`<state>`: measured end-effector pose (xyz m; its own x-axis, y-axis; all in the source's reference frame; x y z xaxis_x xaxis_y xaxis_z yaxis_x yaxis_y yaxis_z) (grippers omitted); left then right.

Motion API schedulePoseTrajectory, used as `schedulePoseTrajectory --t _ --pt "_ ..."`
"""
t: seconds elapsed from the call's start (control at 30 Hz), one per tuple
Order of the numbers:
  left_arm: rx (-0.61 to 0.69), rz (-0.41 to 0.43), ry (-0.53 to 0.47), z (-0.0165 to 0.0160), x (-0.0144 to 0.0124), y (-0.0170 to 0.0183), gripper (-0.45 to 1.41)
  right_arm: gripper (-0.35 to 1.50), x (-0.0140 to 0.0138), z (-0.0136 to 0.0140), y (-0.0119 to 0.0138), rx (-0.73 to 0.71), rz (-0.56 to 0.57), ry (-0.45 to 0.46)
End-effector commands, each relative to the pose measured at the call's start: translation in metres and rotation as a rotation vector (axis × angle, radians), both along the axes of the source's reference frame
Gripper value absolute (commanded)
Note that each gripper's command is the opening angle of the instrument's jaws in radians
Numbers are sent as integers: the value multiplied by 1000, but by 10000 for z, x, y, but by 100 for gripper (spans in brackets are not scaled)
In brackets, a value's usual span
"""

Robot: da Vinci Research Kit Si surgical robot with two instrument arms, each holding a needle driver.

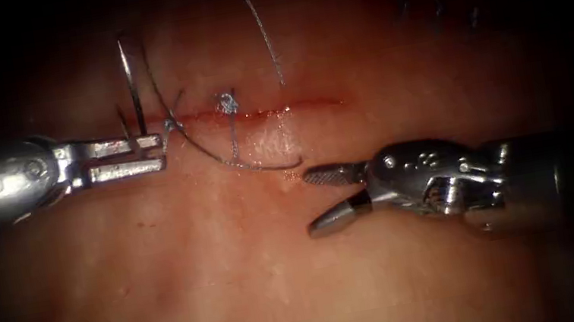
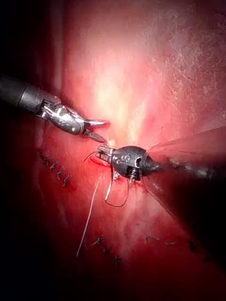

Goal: Wound Closure

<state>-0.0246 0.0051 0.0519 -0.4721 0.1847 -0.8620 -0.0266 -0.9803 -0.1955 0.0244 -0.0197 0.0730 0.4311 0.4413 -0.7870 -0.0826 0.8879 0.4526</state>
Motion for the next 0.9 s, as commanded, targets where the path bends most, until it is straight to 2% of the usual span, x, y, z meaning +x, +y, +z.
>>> schedulePoseTrajectory --t 0.03,0.2,0.4,0.47,0.5,0.53,0.57,0.73,0.9 --pt "-1 -1 0 5 -5 2 -45 125 14 4 8 -31 19 2" --pt "-1 -3 1 4 -6 1 -45 123 26 6 8 -87 46 8" --pt "-1 -4 1 3 -7 0 -45 103 35 12 6 -103 47 5" --pt "0 -4 2 3 -7 0 -45 78 35 15 7 -105 50 2" --pt "0 -4 2 2 -7 0 -45 46 34 15 7 -107 52 0" --pt "0 -4 2 2 -7 0 -45 -21 32 16 7 -106 51 5" --pt "0 -4 2 2 -7 0 -45 -35 30 15 7 -102 40 6" --pt "0 -4 2 2 -7 0 -45 -35 18 11 6 -88 4 12" --pt "0 -5 3 0 -8 -1 -45 -35 15 2 -6 -28 -60 14"
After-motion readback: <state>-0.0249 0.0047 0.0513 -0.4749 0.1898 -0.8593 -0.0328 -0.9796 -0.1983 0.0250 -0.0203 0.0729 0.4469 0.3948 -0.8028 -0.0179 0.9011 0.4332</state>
